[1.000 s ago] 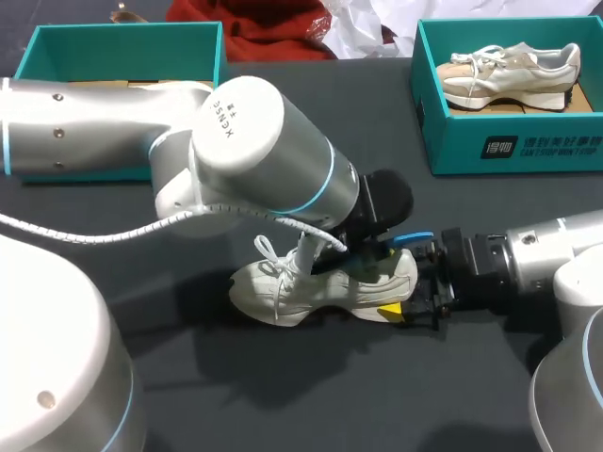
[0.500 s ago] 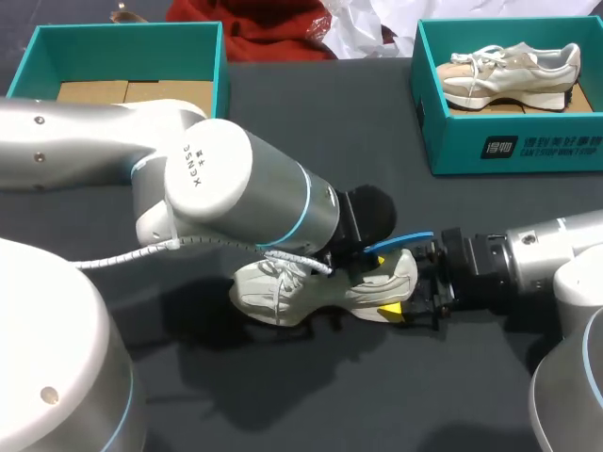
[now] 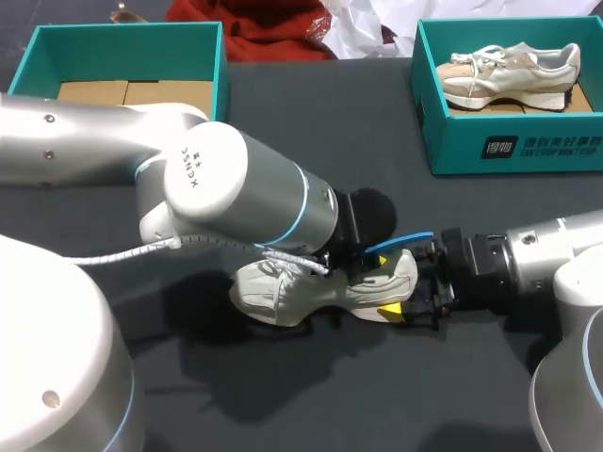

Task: Take the shoe out of the shoebox, open the shoe tongue, remove and reinsert the insole, then place the shoe into the shoebox

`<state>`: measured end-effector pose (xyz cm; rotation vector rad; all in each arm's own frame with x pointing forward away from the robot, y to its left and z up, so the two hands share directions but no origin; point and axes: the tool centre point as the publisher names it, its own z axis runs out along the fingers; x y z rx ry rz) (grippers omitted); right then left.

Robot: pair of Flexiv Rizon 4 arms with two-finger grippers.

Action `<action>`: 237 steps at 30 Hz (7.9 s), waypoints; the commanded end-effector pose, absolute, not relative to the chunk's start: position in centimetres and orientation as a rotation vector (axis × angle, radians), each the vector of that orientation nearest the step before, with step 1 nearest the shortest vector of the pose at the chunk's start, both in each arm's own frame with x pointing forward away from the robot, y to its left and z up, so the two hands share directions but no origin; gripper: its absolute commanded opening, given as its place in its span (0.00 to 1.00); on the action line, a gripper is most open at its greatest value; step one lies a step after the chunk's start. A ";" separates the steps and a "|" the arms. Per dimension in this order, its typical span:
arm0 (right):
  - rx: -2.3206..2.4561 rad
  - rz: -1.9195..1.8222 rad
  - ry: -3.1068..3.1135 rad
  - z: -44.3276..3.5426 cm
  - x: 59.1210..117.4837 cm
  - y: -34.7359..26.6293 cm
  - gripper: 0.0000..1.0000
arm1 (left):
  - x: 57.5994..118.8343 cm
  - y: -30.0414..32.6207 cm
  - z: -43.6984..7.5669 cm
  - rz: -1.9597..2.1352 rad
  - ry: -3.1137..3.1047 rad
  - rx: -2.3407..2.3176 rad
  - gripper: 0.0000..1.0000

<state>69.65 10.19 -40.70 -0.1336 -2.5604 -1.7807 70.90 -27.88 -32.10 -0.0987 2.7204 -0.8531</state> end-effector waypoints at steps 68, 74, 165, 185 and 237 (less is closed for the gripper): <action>-0.135 -1.775 -2.564 -40.7 69.6 10.3 0.00 | 70.0 -33.2 -21.6 -1.454 2.815 -0.061 0.00; -0.135 -1.775 -2.564 -40.7 69.6 10.3 0.00 | 69.6 -33.5 -18.7 -1.553 2.776 -0.040 0.00; -0.135 -1.775 -2.564 -40.7 69.6 10.3 0.00 | 60.8 -23.9 -0.7 -2.346 2.252 -0.335 0.00; -0.135 -1.775 -2.564 -40.7 69.6 10.3 0.00 | 59.5 -23.1 -2.5 -2.286 2.372 -0.448 0.00; -0.144 -1.686 -2.641 -40.2 69.4 9.9 1.00 | 58.4 -21.0 -4.2 -2.396 2.309 -0.615 0.00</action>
